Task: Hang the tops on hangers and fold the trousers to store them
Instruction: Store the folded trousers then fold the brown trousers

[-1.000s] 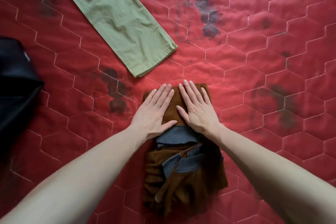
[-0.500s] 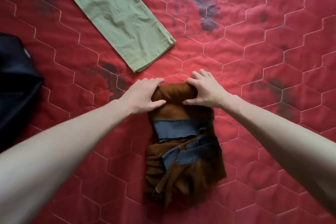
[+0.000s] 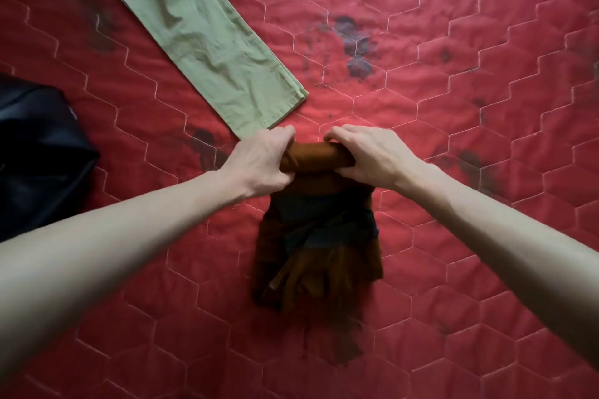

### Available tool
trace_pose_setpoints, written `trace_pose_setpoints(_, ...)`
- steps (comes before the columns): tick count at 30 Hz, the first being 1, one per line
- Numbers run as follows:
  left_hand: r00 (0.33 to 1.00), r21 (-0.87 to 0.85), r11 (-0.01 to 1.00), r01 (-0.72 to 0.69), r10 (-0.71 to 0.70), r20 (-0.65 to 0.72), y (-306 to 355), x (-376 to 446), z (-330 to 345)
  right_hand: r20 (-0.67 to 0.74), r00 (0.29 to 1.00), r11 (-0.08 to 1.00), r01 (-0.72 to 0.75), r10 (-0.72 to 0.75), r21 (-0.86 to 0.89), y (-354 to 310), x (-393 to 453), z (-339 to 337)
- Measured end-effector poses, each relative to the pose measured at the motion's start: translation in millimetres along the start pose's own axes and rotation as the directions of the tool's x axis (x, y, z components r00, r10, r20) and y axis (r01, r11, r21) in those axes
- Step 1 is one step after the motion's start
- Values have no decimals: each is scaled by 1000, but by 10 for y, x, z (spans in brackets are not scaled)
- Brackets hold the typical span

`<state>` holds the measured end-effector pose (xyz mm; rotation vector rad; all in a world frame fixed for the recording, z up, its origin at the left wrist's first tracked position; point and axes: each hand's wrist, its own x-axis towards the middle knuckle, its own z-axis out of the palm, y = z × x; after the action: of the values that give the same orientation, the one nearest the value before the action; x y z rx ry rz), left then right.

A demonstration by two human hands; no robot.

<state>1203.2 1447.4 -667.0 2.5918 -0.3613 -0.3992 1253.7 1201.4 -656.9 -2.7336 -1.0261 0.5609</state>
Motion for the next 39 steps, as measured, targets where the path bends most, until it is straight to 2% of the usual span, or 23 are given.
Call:
trace_pose_setpoints(4, 963, 156, 951, -268, 270, 14, 337, -474, -41, 34, 991, 989, 129, -126, -77, -246, -587, -53)
trace_pose_setpoints(7, 925, 230, 896, -380, 368, 94, 522, -814, 60, 50, 977, 970, 213, -209, -114, -406, -996, 118)
trace_pose_setpoints(12, 871, 266, 830, -491, 454, 189, 597, -1238, 409, 21, 971, 962, 239, -238, -136, -525, -1408, 579)
trace_pose_setpoints(18, 872, 144, 879, -454, 406, 273, 504, -1579, 823, 97, 962, 966, 258, -256, -10, -558, -1722, 1122)
trace_pose_setpoints(20, 931, 76, 936, -342, 327, 160, 517, -1581, 881, 64, 969, 971, 239, -241, 28, -559, -1745, 1198)
trace_pose_setpoints(22, 998, 3, 998, -66, 66, 7, 584, -1539, 947, 27, 981, 974, 190, -194, 123, -551, -1735, 1192)
trace_pose_setpoints(23, 993, -8, 994, 105, -106, -51, 641, -1521, 989, -2, 988, 971, 151, -153, 183, -548, -1720, 1181)
trace_pose_setpoints(25, 894, -109, 896, 430, -439, -91, 783, -1512, 1089, -88, 996, 934, 7, 26, 356, -559, -1665, 1164)
trace_pose_setpoints(27, 739, -363, 691, 626, -674, -7, 939, -1527, 1162, -151, 939, 829, -188, 309, 527, -607, -1617, 1162)
trace_pose_setpoints(28, 670, -460, 580, 673, -741, 46, 995, -1543, 1202, -174, 877, 785, -292, 447, 547, -649, -1602, 1169)
trace_pose_setpoints(30, 565, -533, 427, 731, -816, 122, 1050, -1574, 1265, -169, 733, 692, -501, 658, 520, -757, -1599, 1213)
trace_pose_setpoints(32, 511, -519, 358, 776, -840, 184, 1042, -1574, 1274, -40, 580, 490, -648, 814, 583, -890, -1607, 1243)
trace_pose_setpoints(33, 506, -513, 348, 784, -837, 206, 1030, -1570, 1258, 36, 519, 389, -684, 854, 617, -942, -1610, 1260)
trace_pose_setpoints(35, 541, -566, 349, 747, -814, 212, 1009, -1570, 1205, 149, 473, 277, -711, 868, 646, -990, -1622, 1286)
trace_pose_setpoints(37, 578, -643, 344, 685, -793, 192, 1023, -1593, 1145, 226, 471, 182, -673, 853, 717, -977, -1651, 1276)
trace_pose_setpoints(39, 585, -688, 317, 652, -788, 191, 1038, -1658, 1138, 256, 488, 95, -585, 834, 806, -969, -1719, 1251)
